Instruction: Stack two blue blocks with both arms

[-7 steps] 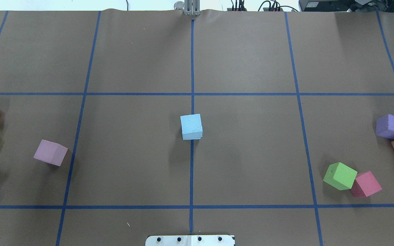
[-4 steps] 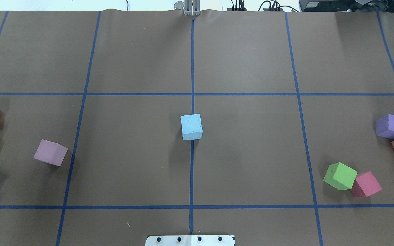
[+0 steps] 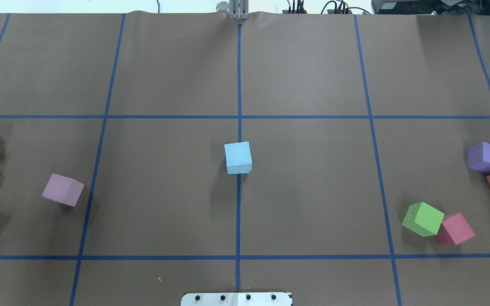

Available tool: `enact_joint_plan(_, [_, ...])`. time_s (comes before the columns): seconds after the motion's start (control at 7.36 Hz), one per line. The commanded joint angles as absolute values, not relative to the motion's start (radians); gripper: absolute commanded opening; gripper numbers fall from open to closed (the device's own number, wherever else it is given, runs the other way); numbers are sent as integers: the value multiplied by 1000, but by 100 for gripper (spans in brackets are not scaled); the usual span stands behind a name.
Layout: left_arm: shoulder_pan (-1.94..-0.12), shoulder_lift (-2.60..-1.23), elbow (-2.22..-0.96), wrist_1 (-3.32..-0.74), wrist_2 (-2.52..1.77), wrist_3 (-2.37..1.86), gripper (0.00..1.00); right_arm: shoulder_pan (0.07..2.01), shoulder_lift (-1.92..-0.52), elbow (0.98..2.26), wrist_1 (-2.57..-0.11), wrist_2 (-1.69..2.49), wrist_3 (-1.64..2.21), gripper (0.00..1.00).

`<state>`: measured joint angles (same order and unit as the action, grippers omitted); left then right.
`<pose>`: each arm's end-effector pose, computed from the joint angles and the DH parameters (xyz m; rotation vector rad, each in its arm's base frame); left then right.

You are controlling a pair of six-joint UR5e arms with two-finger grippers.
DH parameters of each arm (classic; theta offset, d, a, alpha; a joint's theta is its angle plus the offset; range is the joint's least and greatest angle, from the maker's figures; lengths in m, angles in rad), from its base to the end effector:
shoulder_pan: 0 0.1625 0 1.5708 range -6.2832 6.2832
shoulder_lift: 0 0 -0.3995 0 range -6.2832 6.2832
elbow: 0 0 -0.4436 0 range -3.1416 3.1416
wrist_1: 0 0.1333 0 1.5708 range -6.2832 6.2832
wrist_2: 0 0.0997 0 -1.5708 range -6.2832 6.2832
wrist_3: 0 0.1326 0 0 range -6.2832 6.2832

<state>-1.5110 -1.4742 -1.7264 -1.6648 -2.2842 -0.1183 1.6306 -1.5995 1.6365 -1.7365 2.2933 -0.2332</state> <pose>-0.0155 -0.5200 0.6179 0.0825 0.7221 -0.0013 0.0765 -0.5143 0.6569 -0.0164 -0.7321 -0.1191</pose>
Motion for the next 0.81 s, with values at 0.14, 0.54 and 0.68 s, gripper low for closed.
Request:
enact_joint_plan(0.14, [-1511,-1471,-1724,-1664,-2284,-120,98,1629,-1598,1637,-1736,2295,-233,100])
enact_joint_plan(0.54, [-1509,-1471,-1717,-1664,-2286,-120,98,1629,-1597,1637,-1735,2295,-233,100])
enact_joint_plan(0.68, [-1509,-1471,-1717,-1663,-2286,-120,98,1629,-1597,1637,-1735,2295,-233,100])
